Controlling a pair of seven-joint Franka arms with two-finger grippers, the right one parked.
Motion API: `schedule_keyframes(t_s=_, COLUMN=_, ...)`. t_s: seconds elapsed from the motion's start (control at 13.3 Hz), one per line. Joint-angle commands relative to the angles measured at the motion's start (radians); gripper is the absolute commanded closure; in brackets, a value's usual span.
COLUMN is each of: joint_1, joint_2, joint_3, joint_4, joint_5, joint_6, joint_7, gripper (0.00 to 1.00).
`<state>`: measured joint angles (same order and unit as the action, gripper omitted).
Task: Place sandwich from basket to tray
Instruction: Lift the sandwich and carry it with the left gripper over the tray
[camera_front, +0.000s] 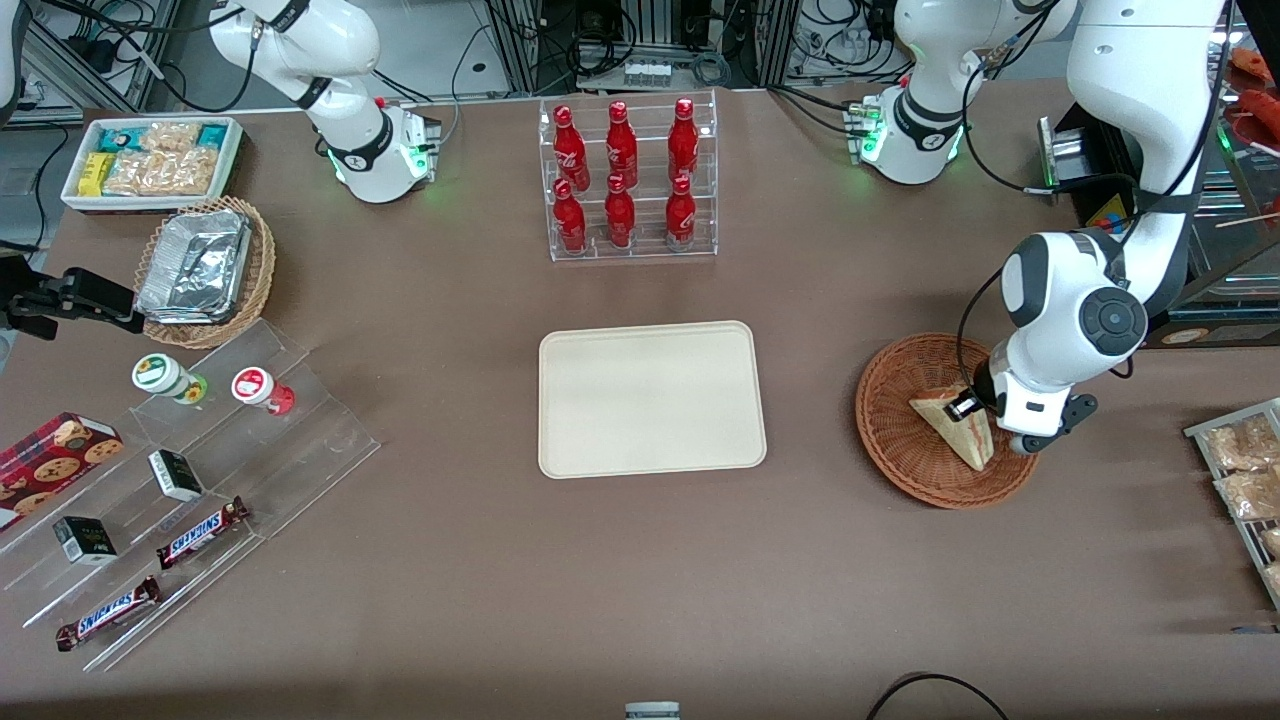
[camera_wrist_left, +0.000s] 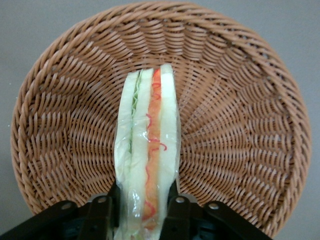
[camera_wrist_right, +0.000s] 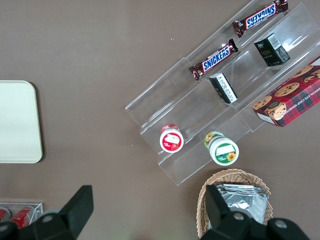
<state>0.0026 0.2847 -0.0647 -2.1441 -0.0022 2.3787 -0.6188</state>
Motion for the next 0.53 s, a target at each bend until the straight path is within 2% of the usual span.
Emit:
schedule_keyframes(t_s=0.0, joint_1=-0.024, joint_2=-0.012, joint_3=-0.003, joint_4=0.088, joint_5=0.014, joint_6=-0.131, joint_7=-0.019, gripper=1.00)
schedule_keyframes(t_s=0.45, joint_1=-0.136, joint_2=-0.009, joint_3=-0.004, joint_4=0.462, joint_5=0.045, joint_6=-0.588, joint_7=-0.012, gripper=1.00)
